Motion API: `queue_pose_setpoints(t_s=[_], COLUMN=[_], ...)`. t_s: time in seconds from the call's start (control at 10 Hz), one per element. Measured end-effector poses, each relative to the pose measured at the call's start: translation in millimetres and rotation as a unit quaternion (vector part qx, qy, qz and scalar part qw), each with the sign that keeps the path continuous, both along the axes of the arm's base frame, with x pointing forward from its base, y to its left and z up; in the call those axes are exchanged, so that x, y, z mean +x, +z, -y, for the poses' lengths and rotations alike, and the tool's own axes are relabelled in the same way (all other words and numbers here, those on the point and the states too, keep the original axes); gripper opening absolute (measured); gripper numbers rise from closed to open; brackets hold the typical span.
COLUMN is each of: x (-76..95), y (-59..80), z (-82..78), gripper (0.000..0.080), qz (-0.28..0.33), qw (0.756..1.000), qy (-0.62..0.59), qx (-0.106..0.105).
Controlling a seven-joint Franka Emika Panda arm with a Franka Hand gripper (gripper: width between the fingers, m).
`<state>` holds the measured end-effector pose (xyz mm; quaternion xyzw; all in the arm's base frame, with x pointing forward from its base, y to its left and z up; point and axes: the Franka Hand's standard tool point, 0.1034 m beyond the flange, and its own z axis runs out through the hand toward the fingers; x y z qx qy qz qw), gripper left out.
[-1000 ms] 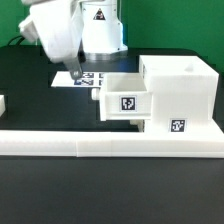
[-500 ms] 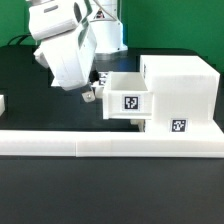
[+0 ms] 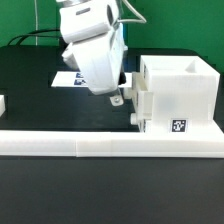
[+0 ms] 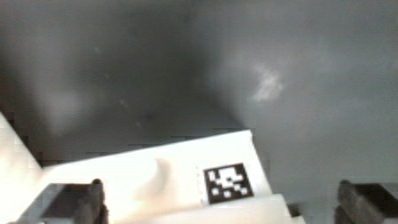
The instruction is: Assemble drawer
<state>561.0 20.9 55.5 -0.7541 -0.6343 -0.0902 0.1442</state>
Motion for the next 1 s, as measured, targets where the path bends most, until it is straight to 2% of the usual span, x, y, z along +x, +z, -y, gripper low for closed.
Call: queue_pose_setpoints(t_s=[0.1, 0.3, 0.4, 0.6, 0.7, 0.8, 0.9, 1.0], x=[-0.7, -0.2, -1.6, -7.3, -7.3, -4.9, -0.7, -4.3], y=[-1.1, -2.5, -3.0, -0.7, 3.6, 9.8, 17.5, 17.7], z=[-6.0, -6.5, -0.2, 33.4, 44.5, 53.0, 55.4, 54.4], gripper=[0.0649, 0.0649, 0.0649, 0.0649, 0.0649, 0.0649, 0.0649, 0.0649], qz=[-0.005, -0.006, -0.006, -0.02, -0.026, -0.02, 0.002, 0.001], qw=[1.0, 1.0, 1.0, 1.0, 0.999, 0.999, 0.999, 0.999], qy=[-0.006, -0.018, -0.012, -0.009, -0.013, -0.014, -0.029, -0.027], qx=[-0.001, -0.014, -0.015, -0.014, -0.014, -0.021, -0.033, -0.034])
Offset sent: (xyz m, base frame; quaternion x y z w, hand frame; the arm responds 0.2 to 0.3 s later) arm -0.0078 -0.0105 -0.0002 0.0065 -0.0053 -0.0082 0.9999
